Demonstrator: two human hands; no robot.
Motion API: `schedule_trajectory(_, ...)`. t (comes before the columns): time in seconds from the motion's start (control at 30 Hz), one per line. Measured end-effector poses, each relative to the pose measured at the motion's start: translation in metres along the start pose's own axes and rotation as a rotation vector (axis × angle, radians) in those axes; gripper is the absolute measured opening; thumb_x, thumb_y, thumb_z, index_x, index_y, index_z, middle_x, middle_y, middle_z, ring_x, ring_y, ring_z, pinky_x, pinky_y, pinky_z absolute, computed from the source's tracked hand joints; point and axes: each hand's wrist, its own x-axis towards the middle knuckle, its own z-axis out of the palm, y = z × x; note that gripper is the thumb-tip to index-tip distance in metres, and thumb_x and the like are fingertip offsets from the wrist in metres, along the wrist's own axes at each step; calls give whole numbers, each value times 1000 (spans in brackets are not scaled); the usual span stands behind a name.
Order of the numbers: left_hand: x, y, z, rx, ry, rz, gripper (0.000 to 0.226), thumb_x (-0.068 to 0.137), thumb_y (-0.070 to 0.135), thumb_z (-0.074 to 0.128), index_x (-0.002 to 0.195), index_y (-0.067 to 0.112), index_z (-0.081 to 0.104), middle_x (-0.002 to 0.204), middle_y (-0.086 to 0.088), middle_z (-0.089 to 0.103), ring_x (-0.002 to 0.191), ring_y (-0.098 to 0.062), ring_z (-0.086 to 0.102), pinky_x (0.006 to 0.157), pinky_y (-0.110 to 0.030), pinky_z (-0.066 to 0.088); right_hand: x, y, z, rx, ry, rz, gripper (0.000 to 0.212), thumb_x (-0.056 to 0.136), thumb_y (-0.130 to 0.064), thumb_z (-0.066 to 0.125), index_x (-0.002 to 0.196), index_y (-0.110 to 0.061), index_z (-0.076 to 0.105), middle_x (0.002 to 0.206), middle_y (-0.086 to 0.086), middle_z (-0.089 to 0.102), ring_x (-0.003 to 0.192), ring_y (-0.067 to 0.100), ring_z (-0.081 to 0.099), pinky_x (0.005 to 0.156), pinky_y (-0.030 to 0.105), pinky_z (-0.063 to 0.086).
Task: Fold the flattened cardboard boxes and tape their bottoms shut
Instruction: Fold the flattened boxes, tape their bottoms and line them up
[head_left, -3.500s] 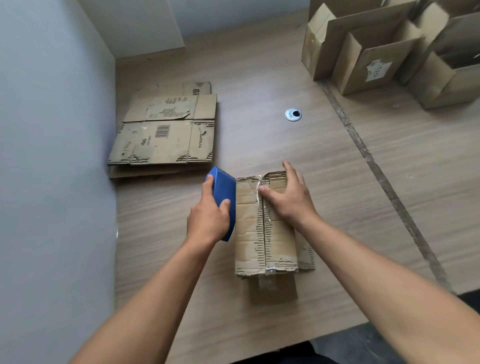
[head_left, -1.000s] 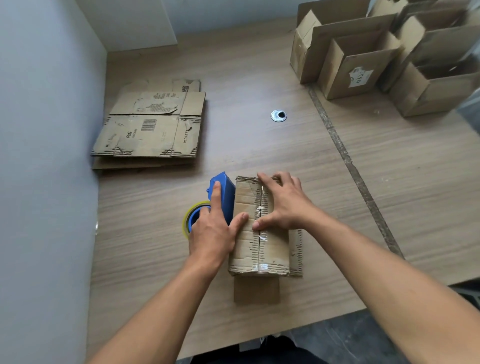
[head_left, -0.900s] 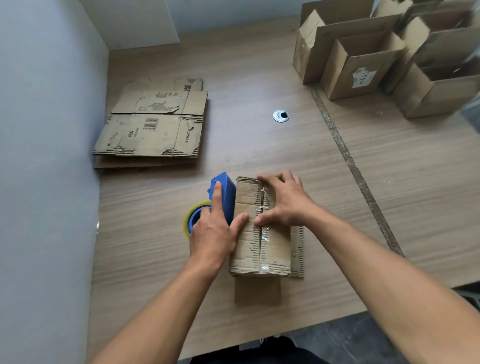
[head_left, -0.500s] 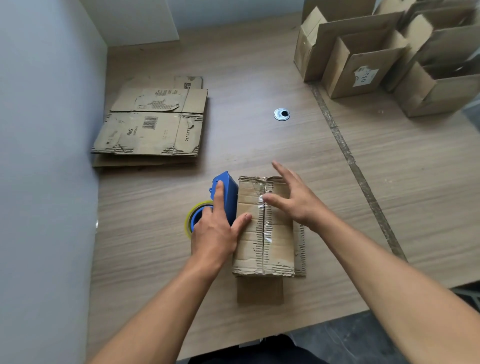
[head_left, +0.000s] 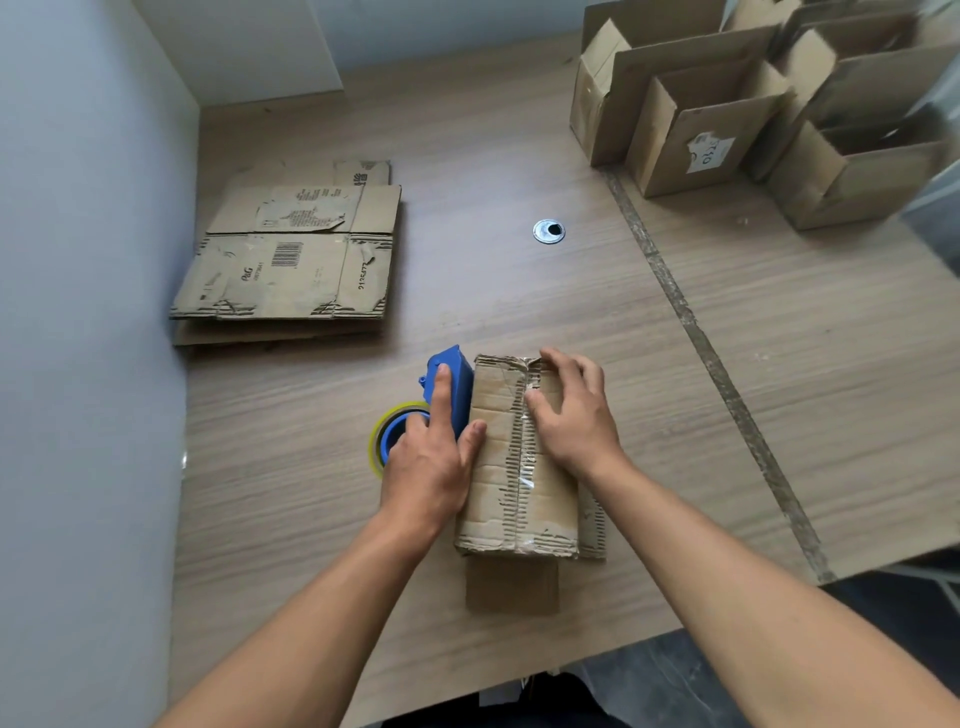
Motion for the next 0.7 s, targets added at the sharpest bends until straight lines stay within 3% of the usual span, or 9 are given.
schedule_trajectory(0.07, -1, 1, 0, 9, -11, 0, 73, 100, 55, 35, 156, 37, -8, 119, -18, 52, 104, -38, 57, 89, -44, 40, 10, -4, -8, 127, -70, 95, 46, 89, -29, 70, 132, -28, 56, 134, -1, 38, 129, 15, 46, 114, 25, 29)
schedule_trajectory(0.17, -1, 0, 1, 37, 1, 12, 73, 100, 56, 34, 157, 36, -8, 116, -18, 52, 101, -38, 57, 85, -42, 40, 17, -4, -12, 129, -145, 123, 49, 82, -45, 76, 125, -35, 56, 130, -4, 39, 127, 16, 46, 113, 37, 36)
schedule_trajectory(0.33, 0, 0, 2, 70, 26, 23, 74, 100, 56, 36, 157, 36, -7, 114, -16, 53, 99, -37, 58, 85, -43, 41, 13, -6, -1, 63, -22, 55, 42, 82, -31, 78, 120, -29, 60, 123, 1, 46, 120, 24, 49, 105, 33, 40)
schedule_trajectory(0.43, 7, -3, -6, 65, 43, 44, 73, 99, 55, 40, 157, 39, -2, 114, -14, 56, 102, -35, 58, 87, -43, 43, 11, -12, 1, 67, 54, 80, 42, 79, -33, 79, 118, -26, 62, 123, 3, 49, 120, 28, 49, 104, 32, 40)
schedule_trajectory(0.6, 14, -13, -54, -22, 93, 122, 69, 100, 39, 52, 157, 38, 13, 120, -9, 61, 108, -31, 56, 87, -38, 42, -3, -25, -3, -36, -13, 208, 62, 83, -50, 69, 138, -32, 46, 136, 5, 36, 133, 28, 33, 110, 38, 32)
schedule_trajectory(0.7, 4, -19, -89, -15, 93, 175, 70, 98, 34, 59, 154, 45, 19, 114, -4, 61, 97, -28, 55, 81, -34, 42, -13, -25, -15, -128, -12, 192, 62, 88, -55, 61, 143, -32, 44, 141, 4, 34, 134, 30, 31, 110, 44, 32)
